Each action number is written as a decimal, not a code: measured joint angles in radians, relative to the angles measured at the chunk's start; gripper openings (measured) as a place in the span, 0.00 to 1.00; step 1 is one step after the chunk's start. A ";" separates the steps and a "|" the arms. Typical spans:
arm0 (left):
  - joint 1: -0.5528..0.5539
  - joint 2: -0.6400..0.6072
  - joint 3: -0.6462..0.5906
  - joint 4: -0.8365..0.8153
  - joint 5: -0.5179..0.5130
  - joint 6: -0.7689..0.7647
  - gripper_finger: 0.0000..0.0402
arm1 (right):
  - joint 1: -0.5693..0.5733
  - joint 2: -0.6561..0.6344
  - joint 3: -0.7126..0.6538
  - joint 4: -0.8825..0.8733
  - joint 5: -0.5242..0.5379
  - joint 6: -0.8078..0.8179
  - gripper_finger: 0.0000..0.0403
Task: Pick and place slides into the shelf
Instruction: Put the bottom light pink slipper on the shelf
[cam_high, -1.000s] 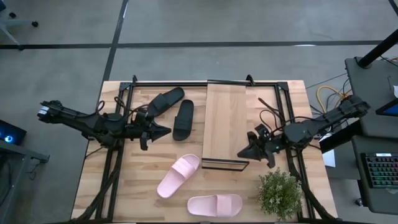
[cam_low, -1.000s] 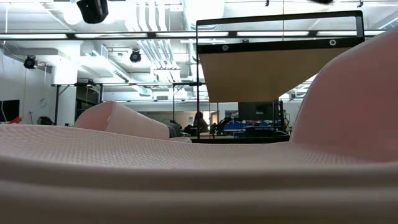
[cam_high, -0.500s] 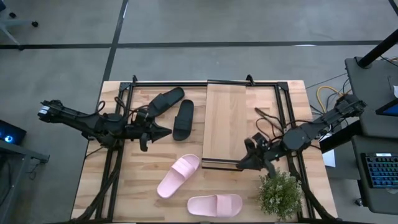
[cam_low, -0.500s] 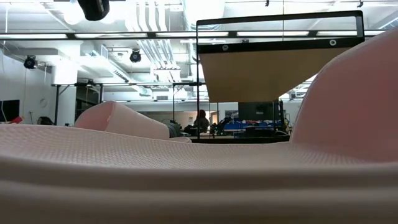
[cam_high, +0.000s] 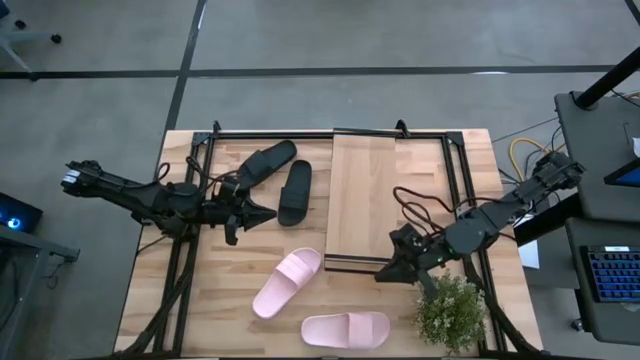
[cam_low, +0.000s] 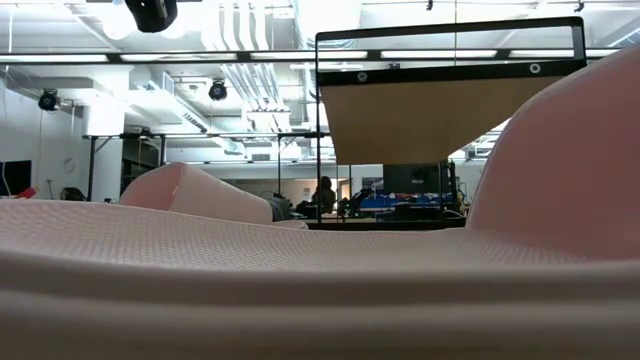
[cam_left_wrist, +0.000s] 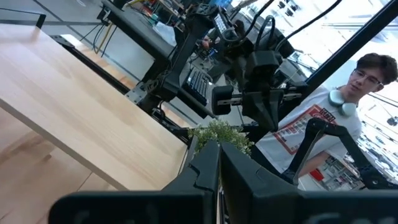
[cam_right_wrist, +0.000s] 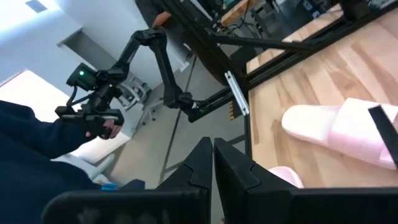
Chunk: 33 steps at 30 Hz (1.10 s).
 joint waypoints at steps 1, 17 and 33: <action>0.000 0.000 0.000 -0.001 0.000 0.000 0.00 | 0.007 0.004 0.004 0.000 0.020 -0.008 0.02; 0.000 -0.001 -0.001 -0.001 0.002 0.003 0.00 | 0.147 0.071 0.003 -0.028 0.206 0.068 0.02; -0.001 -0.009 -0.002 -0.002 0.039 0.004 0.00 | 0.202 0.118 0.006 0.004 0.268 0.175 0.02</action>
